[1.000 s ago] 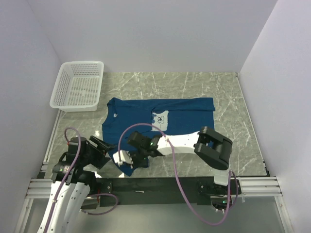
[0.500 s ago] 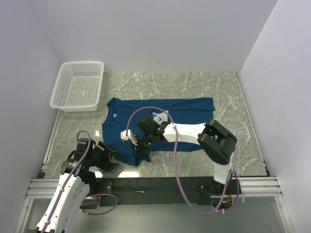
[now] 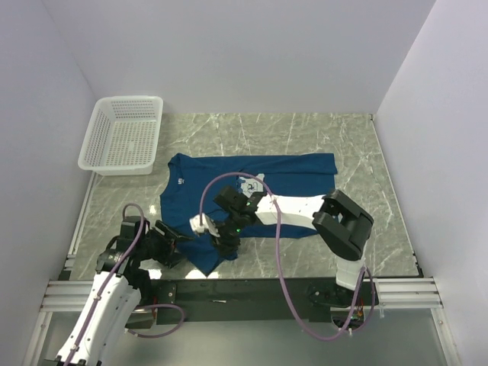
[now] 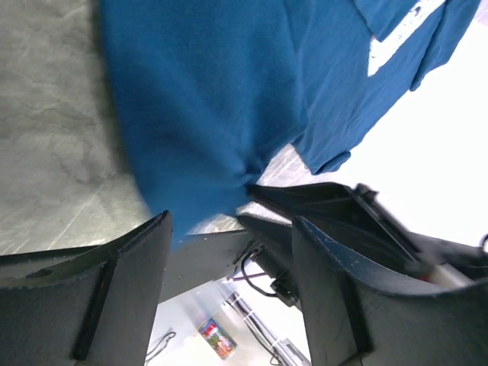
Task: Fold and stack the t-shirts
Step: Fold the tshirt
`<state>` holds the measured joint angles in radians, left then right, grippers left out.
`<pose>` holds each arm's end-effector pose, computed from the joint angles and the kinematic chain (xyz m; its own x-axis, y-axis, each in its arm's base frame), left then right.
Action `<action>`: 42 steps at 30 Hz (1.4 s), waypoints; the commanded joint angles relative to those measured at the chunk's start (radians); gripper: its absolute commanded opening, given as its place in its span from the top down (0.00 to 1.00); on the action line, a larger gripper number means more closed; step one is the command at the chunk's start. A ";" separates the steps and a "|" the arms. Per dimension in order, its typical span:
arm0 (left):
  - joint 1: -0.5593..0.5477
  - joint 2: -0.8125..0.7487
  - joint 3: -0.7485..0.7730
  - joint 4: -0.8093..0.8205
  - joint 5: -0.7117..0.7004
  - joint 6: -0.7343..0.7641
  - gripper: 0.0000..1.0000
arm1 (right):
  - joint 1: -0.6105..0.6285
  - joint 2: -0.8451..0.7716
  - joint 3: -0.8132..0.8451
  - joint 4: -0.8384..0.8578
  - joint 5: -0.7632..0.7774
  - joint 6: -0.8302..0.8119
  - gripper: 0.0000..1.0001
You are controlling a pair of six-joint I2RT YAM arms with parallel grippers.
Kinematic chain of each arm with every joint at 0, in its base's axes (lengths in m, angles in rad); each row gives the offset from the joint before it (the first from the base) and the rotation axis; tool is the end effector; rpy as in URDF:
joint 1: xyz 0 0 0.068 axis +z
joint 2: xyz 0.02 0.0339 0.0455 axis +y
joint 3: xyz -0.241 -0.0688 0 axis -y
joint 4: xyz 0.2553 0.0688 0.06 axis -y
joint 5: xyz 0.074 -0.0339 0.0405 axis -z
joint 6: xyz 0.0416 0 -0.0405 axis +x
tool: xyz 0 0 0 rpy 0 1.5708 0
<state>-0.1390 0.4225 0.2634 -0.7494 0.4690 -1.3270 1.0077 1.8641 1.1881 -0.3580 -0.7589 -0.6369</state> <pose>0.1262 -0.0366 0.1435 -0.5756 -0.7935 0.1975 -0.6616 0.3100 -0.6828 0.1785 0.3363 0.1417 0.1078 -0.6376 -0.7628 -0.9171 -0.3600 0.1713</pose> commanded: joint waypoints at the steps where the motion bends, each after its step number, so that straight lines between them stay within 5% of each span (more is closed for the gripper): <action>1: -0.001 -0.007 0.079 -0.010 -0.033 0.064 0.30 | 0.031 -0.101 -0.038 -0.084 0.019 -0.173 0.55; 6: -0.001 0.005 0.112 -0.018 -0.038 0.114 0.30 | 0.078 -0.121 -0.042 -0.118 0.081 -0.227 0.46; 15: -0.001 -0.039 0.097 -0.053 -0.049 0.107 0.29 | 0.192 -0.088 -0.055 -0.046 0.211 -0.201 0.46; 26: -0.001 -0.105 0.330 -0.298 -0.394 0.092 0.29 | 0.212 -0.022 -0.087 0.027 0.360 -0.187 0.50; 31: -0.001 -0.140 0.381 -0.360 -0.466 0.061 0.29 | 0.219 0.013 -0.079 0.030 0.380 -0.175 0.59; 37: -0.001 -0.185 0.323 -0.335 -0.420 0.054 0.30 | 0.200 0.004 -0.071 0.024 0.327 -0.142 1.00; 42: 0.001 -0.185 0.211 -0.216 -0.232 0.054 0.30 | 0.085 -0.008 -0.012 -0.015 0.184 -0.067 1.00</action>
<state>-0.1390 0.2371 0.5289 -1.0443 0.1043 -1.2655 1.1648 1.8503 1.1225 -0.3470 -0.4915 -0.7597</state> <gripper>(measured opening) 0.704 0.014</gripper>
